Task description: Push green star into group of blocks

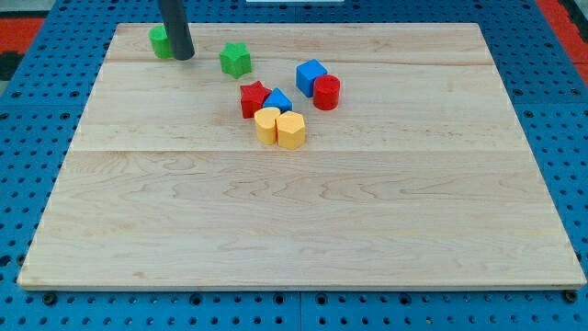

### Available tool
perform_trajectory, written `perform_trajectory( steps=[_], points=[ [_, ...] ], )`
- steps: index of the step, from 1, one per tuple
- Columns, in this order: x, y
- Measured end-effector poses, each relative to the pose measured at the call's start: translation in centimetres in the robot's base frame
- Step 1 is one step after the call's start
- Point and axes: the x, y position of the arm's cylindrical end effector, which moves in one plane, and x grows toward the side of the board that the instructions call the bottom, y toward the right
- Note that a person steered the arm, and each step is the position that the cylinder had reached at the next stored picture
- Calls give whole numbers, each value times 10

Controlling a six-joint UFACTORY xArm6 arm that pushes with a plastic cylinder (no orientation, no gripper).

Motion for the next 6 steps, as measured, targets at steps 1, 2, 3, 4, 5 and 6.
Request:
perform_trajectory(
  steps=[1,2,3,4,5,6],
  points=[
    [0,6],
    [0,6],
    [0,6],
    [6,31],
    [11,68],
    [11,67]
  ],
)
